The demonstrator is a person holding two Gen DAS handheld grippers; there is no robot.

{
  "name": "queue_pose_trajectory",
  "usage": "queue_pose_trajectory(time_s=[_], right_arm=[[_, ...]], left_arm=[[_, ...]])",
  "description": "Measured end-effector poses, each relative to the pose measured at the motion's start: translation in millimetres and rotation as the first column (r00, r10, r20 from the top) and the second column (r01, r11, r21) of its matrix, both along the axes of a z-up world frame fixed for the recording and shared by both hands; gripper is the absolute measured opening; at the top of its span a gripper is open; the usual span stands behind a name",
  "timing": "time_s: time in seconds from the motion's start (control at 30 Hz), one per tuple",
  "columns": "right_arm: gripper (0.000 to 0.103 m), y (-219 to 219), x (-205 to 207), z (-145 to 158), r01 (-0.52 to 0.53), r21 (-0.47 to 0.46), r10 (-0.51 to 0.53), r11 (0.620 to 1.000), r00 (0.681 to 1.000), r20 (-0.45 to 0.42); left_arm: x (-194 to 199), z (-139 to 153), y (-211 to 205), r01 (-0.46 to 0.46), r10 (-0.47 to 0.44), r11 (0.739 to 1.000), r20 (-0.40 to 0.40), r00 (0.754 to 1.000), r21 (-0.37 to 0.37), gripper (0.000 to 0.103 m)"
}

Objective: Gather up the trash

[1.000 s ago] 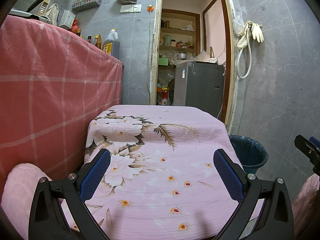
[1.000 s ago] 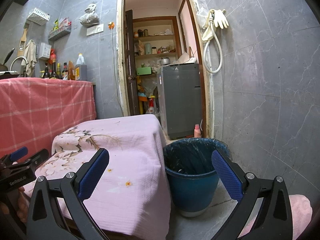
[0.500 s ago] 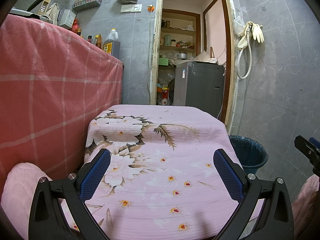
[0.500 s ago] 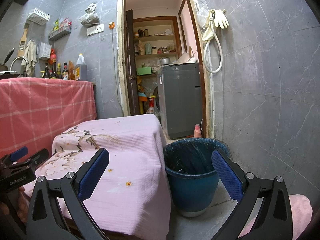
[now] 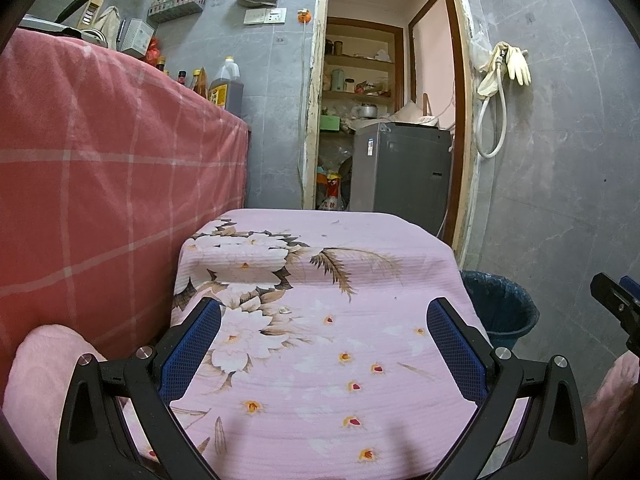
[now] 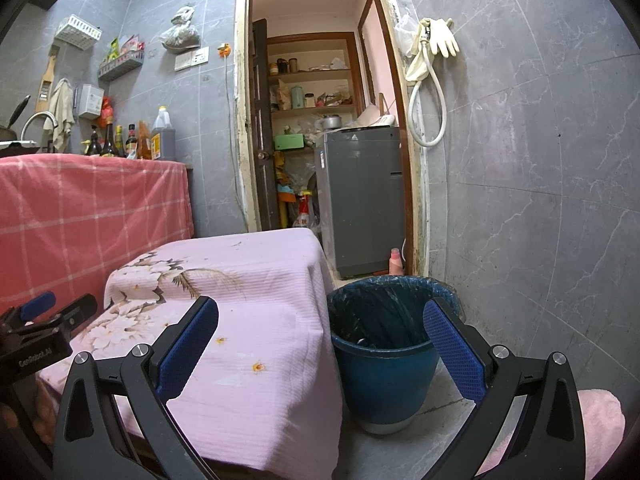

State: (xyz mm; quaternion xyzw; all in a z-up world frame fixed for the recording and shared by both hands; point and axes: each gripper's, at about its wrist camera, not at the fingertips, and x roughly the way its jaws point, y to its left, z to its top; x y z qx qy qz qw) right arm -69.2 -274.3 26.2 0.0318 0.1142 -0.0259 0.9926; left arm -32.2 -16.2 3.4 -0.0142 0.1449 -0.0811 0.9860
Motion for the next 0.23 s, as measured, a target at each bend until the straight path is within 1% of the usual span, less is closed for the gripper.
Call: queue_pose_trajectory(time_s=[0.23], right_arm=[[0.103, 0.2, 0.1, -0.3, -0.001, 0.0, 0.001, 1.0, 1.0, 0.0]], left_arm=[[0.3, -0.6, -1.1, 0.001, -0.001, 1.0, -0.003, 1.0, 0.002, 0.101]])
